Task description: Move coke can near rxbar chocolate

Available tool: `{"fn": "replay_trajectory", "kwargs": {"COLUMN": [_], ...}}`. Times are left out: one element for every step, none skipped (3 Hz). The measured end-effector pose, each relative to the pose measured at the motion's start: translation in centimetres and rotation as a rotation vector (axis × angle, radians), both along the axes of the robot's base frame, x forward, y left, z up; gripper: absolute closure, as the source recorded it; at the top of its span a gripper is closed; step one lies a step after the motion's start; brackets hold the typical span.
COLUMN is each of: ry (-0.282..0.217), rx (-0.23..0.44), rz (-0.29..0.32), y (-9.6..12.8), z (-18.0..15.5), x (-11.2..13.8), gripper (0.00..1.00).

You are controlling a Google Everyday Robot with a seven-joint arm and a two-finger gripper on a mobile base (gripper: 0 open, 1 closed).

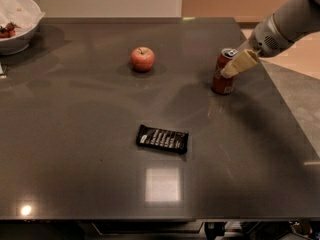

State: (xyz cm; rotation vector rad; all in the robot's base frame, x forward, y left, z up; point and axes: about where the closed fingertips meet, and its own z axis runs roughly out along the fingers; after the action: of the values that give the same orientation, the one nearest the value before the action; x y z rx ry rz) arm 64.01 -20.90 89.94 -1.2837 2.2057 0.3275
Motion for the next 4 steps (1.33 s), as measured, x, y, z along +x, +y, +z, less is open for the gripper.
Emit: {"fn": "replay_trajectory", "kwargs": {"ry": [-0.004,-0.008,0.003,0.027], "rx": [0.027,0.063,0.105,0.131], "rz": [0.015,0.069,0.145,0.231], "y": [0.7,2.2,4.7,7.3], "z": [0.2,1.0,1.6,1.8], "x": [-0.4,-2.1,-4.4,-7.1], "gripper": [0.65,0.88,1.00,1.00]}}
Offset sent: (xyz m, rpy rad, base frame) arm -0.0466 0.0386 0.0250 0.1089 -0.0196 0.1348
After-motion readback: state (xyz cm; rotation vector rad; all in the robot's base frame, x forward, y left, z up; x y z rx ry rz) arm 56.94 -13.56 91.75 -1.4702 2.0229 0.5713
